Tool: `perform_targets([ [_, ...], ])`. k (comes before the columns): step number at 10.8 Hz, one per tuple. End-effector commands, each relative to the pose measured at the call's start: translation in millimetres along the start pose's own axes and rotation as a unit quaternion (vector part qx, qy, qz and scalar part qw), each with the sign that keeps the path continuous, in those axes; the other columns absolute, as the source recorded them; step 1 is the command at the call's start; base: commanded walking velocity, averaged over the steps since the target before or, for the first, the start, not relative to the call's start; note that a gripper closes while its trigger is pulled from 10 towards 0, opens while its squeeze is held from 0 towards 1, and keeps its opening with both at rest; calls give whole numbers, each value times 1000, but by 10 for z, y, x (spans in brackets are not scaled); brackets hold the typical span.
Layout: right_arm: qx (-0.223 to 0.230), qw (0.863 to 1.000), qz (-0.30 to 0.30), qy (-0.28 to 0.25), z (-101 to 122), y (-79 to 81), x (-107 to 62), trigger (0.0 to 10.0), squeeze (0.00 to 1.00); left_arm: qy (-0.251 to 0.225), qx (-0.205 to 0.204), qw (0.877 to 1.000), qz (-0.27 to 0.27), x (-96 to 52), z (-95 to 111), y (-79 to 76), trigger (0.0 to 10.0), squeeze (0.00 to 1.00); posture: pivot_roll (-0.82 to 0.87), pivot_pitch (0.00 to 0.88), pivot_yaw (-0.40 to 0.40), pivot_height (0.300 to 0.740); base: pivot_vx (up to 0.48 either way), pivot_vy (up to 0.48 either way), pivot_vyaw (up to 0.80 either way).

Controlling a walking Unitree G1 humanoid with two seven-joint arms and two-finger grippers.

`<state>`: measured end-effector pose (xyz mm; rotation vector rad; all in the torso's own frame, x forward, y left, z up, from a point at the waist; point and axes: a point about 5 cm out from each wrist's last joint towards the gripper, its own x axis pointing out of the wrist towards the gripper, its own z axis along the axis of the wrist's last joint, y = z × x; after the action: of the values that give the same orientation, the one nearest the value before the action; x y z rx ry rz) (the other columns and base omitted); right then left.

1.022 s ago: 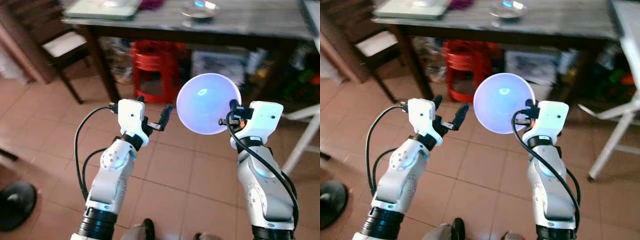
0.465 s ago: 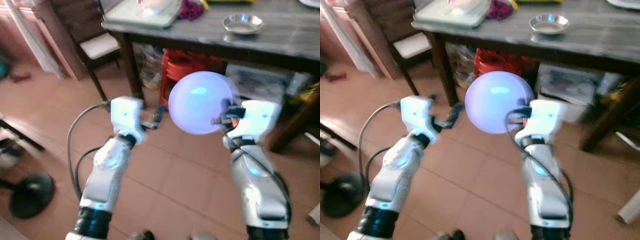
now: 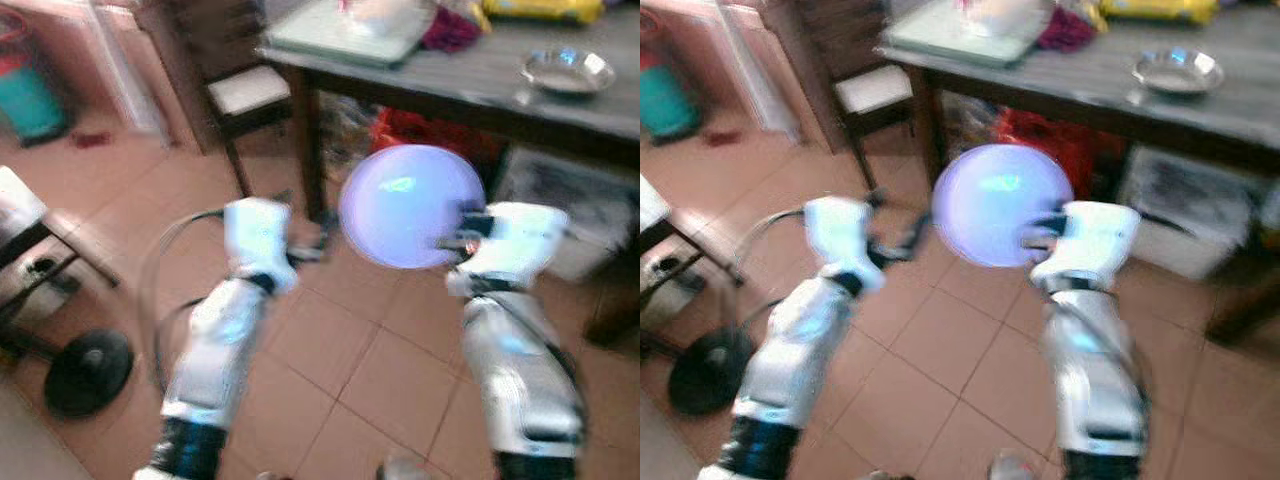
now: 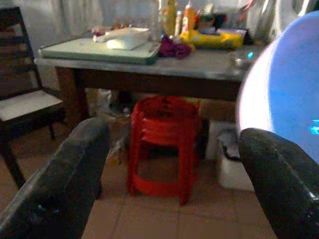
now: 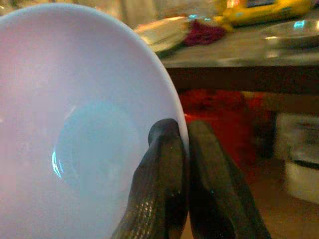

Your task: Setting the table

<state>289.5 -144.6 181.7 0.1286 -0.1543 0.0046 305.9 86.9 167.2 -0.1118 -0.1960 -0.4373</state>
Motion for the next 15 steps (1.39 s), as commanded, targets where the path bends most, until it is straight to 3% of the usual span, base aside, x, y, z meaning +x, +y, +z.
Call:
perform_targets([
  [1, -2, 1000, -9, -9, 49, -66, -2, 10000, 0, -4, -1, 1000, -16, 27, 20, -89, 10000, 0, -208, 175, 79, 740, 330, 0, -800],
  [3, -1, 1000, -8, -9, 53, -69, 0, 10000, 0, -4, -2, 1000, -15, 22, 14, -93, 10000, 0, -209, 176, 77, 740, 328, 0, -800],
  [15, -3, 1000, -10, -8, 56, -65, 14, 10000, 0, -2, -7, 1000, -23, 34, -4, -130, 10000, 0, -216, 176, 76, 740, 328, 0, -178],
])
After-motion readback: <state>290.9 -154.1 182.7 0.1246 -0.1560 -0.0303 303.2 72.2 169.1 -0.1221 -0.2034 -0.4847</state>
